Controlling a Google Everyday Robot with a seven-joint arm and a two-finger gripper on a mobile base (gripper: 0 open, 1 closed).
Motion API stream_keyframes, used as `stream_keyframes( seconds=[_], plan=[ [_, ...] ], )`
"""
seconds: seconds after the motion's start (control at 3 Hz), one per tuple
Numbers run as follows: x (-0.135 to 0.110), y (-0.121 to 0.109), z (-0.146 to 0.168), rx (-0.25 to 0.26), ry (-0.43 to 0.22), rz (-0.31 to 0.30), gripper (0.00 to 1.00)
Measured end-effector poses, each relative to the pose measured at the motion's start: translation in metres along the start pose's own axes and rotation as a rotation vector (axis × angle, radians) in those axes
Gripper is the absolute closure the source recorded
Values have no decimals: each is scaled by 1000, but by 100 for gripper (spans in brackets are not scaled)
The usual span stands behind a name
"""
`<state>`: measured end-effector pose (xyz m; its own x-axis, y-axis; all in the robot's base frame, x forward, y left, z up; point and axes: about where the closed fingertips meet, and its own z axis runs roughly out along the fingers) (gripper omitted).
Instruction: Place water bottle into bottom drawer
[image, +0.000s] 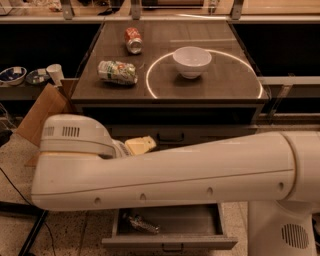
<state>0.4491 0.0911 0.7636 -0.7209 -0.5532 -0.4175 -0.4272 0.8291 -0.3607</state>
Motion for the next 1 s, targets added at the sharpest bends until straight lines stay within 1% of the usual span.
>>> stream_keyframes(
  seconds=[0.33, 0.67, 1.0],
  plan=[
    [-27, -34, -43, 83, -49, -22, 0],
    [-68, -65, -67, 109, -91, -52, 0],
    [-118, -95, -71, 121, -125, -97, 0]
  ],
)
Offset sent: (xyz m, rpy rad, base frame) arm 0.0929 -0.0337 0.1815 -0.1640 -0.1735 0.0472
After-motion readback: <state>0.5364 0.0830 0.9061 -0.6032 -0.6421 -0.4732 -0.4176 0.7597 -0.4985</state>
